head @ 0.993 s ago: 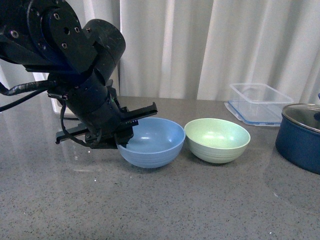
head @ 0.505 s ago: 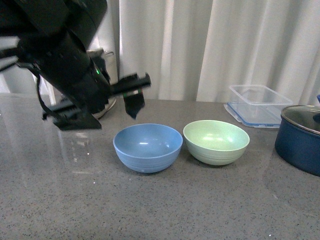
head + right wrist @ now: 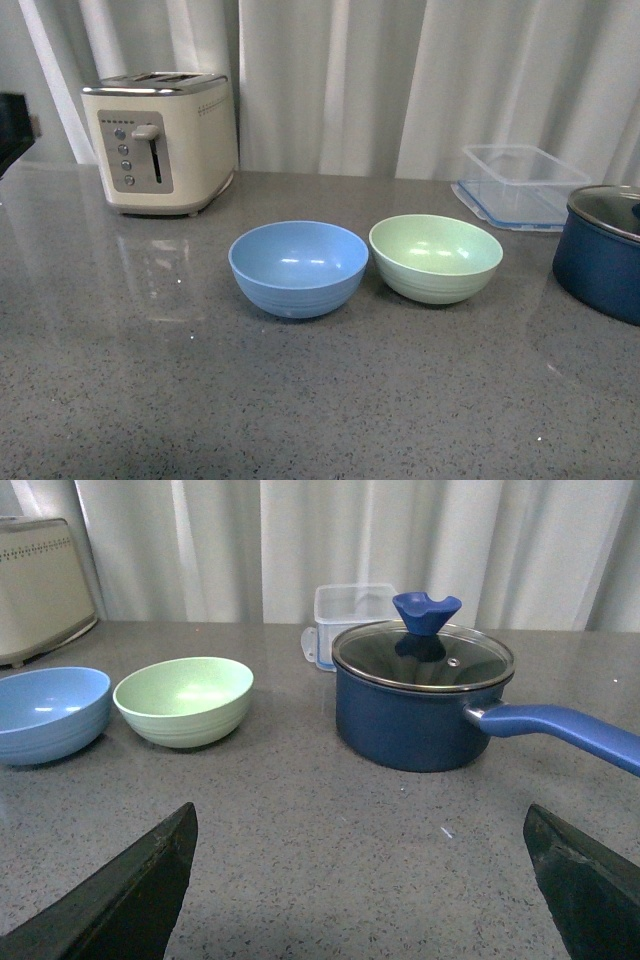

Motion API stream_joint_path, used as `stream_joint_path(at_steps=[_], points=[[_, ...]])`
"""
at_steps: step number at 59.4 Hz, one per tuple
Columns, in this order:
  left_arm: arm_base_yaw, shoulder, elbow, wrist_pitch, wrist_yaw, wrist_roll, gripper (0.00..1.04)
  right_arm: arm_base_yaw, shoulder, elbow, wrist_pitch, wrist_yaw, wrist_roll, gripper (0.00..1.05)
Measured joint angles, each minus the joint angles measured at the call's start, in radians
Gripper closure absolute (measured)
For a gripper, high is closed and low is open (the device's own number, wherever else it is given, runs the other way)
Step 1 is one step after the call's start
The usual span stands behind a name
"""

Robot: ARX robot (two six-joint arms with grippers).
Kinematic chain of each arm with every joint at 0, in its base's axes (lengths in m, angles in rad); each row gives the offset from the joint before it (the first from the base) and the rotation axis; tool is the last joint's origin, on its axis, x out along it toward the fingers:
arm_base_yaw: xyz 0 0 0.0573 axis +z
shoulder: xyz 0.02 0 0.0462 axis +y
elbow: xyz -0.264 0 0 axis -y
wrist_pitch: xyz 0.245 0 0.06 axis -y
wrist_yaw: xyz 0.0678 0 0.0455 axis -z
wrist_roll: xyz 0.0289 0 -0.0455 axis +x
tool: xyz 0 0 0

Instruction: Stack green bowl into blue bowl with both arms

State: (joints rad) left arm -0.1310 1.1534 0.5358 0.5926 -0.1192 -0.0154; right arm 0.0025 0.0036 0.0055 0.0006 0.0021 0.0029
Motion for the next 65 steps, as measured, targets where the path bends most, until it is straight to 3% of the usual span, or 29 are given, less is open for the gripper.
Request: stream_joint_path(at_steps=[8, 31, 65], points=[[0.027, -0.093, -0.115, 0.046, 0.018, 0.003, 1.02, 0.000, 0.000, 0.000, 0.000, 0.000, 0.000, 0.10], [0.129, -0.307, -0.352, 0.066, 0.113, 0.008, 1.01, 0.000, 0.000, 0.000, 0.000, 0.000, 0.000, 0.10], [0.130, -0.584, -0.482, -0.085, 0.116, 0.008, 1.01, 0.000, 0.000, 0.000, 0.000, 0.000, 0.000, 0.10]])
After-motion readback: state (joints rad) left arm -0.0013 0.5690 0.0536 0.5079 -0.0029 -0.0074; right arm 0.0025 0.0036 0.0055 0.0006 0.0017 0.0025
